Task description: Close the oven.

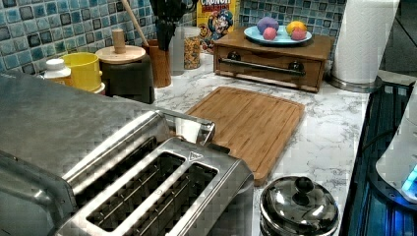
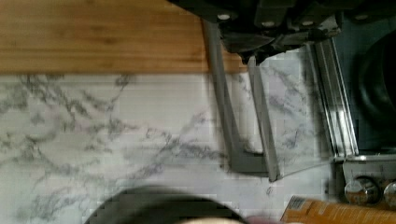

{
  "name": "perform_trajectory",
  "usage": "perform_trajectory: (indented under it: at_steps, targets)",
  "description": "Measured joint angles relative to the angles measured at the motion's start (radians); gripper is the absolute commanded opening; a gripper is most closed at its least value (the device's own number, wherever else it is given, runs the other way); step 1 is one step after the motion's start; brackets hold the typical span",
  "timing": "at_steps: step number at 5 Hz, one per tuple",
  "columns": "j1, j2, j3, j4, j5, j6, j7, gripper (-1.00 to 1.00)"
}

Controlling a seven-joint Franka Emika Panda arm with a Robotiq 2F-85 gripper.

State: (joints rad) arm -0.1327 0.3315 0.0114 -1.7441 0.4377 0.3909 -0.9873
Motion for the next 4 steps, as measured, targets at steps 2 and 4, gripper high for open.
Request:
perform_trajectory:
  at_steps: [2, 4]
  targets:
    - [-0.102, 0.037, 0.006, -0.105, 0.125, 0.035, -0.223, -1.00]
    - [-0.131, 0.040, 0.045, -0.213, 0.245, 0.108, -0.434, -1.00]
